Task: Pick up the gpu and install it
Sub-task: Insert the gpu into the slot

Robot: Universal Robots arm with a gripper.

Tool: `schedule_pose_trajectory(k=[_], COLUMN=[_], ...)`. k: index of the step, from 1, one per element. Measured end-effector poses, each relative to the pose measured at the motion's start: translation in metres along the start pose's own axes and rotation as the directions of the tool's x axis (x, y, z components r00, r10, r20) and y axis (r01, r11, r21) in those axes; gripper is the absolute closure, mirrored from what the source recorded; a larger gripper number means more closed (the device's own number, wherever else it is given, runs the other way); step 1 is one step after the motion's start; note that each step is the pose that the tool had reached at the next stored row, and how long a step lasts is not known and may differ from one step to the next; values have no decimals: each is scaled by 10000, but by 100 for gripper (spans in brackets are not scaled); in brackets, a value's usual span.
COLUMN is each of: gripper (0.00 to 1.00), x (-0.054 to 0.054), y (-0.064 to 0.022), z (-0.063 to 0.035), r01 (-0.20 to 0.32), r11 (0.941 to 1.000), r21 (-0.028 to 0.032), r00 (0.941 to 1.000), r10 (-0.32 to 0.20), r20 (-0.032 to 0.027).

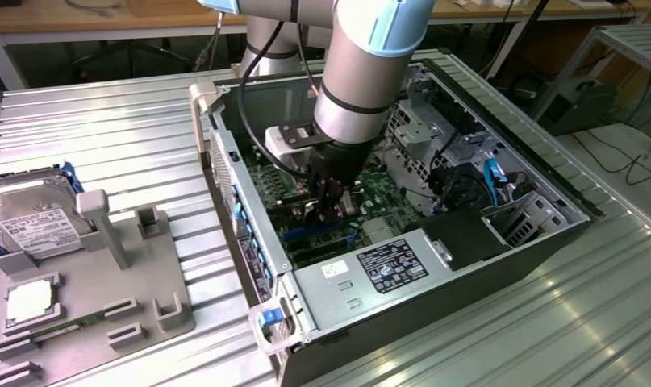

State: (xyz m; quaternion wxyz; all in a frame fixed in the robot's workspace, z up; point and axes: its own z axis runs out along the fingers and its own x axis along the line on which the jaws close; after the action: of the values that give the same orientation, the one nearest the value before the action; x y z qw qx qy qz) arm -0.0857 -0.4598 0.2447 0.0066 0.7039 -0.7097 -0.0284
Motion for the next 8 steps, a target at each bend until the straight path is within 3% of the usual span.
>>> schedule_pose_trajectory(k=[8], gripper=[72], x=[-7], y=[0], z=[0], r01=[-102], r11=[9999], r21=[3], r00=[9999], r10=[102], r20=[5])
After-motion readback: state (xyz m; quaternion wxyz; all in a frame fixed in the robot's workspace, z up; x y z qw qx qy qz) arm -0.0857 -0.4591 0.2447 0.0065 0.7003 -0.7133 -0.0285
